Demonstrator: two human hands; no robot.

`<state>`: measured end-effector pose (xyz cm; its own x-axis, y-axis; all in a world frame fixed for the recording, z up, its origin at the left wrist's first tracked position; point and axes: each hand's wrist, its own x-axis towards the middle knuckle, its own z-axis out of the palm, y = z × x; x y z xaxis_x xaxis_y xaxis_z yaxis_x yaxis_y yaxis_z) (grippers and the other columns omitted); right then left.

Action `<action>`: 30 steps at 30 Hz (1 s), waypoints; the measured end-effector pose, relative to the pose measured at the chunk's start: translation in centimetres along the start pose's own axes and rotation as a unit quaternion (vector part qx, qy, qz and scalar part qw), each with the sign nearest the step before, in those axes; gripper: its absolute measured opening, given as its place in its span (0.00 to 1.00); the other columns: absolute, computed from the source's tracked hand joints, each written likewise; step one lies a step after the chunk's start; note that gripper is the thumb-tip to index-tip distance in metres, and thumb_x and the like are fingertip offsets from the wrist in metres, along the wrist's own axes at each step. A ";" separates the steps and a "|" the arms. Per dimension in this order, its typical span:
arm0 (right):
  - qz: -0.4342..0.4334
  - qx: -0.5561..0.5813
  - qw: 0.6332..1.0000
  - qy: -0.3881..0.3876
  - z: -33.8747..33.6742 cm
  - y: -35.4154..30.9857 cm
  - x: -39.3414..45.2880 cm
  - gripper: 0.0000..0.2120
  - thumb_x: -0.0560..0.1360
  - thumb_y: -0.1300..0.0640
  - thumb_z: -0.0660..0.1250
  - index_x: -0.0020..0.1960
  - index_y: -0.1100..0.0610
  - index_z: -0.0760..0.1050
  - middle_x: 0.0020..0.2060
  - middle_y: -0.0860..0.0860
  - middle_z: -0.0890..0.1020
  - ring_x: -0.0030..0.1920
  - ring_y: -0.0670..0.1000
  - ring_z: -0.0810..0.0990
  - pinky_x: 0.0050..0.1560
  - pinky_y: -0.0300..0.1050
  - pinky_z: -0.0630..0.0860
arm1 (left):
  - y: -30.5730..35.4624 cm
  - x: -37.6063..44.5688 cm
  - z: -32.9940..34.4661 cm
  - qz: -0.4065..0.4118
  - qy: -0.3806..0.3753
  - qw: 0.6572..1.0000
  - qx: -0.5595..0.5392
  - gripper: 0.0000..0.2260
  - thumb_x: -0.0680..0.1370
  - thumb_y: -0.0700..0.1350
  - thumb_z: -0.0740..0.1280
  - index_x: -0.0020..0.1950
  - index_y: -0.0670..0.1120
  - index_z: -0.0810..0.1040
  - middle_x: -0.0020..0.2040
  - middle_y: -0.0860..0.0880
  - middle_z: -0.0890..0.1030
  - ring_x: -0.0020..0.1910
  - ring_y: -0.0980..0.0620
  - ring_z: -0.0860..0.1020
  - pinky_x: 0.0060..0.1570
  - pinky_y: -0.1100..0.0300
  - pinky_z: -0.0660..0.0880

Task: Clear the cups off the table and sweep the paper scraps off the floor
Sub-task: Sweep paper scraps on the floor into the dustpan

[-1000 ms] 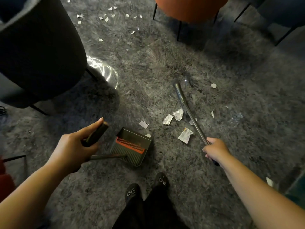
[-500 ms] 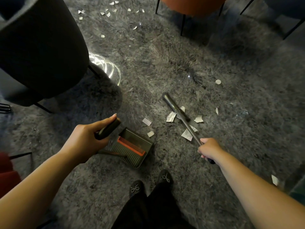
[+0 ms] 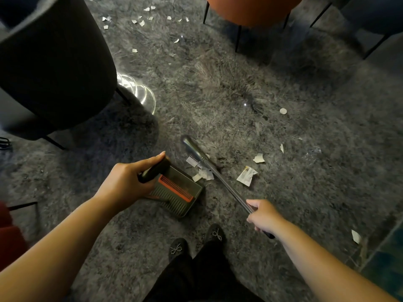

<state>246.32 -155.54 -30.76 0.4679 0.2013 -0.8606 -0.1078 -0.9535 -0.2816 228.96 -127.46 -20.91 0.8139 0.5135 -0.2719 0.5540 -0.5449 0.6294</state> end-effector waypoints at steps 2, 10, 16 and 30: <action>-0.003 0.000 1.000 -0.001 0.1 0.5 -0.5 0.30 0.73 0.67 0.63 0.74 0.53 0.65 0.43 0.50 0.80 0.24 0.48 0.75 0.24 0.36 0.69 | -0.5 -0.6 0.2 -0.002 0.010 1.000 -0.009 0.30 0.73 0.38 0.73 0.66 0.64 0.70 0.29 0.64 0.78 0.24 0.65 0.74 0.25 0.73 0.69; -0.008 0.015 0.999 0.048 -1.2 -0.3 0.4 0.30 0.74 0.67 0.65 0.74 0.54 0.66 0.46 0.54 0.79 0.21 0.47 0.74 0.22 0.35 0.67 | -2.0 -3.1 0.0 -0.019 0.058 0.997 -0.039 0.31 0.71 0.36 0.74 0.65 0.65 0.70 0.36 0.67 0.75 0.27 0.72 0.74 0.29 0.79 0.67; 0.002 -0.009 0.999 0.043 -1.6 -1.5 2.1 0.25 0.75 0.66 0.63 0.71 0.57 0.69 0.28 0.55 0.76 0.15 0.45 0.70 0.18 0.33 0.62 | -2.2 -3.2 0.7 -0.015 0.054 0.998 -0.036 0.30 0.72 0.36 0.73 0.67 0.60 0.71 0.41 0.60 0.77 0.29 0.75 0.73 0.31 0.80 0.67; -0.004 -0.011 0.999 -0.044 3.2 3.0 -0.3 0.29 0.74 0.63 0.64 0.73 0.50 0.66 0.28 0.56 0.80 0.21 0.49 0.74 0.27 0.42 0.71 | -2.4 -2.9 0.4 -0.010 0.013 1.000 -0.016 0.28 0.74 0.38 0.72 0.69 0.61 0.70 0.34 0.63 0.72 0.23 0.71 0.71 0.24 0.77 0.66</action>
<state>243.04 -157.74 -32.66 0.3887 0.2270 -0.8929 -0.0854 -0.9561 -0.2802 225.38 -127.85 -21.92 0.7976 0.5418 -0.2653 0.5636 -0.5125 0.6479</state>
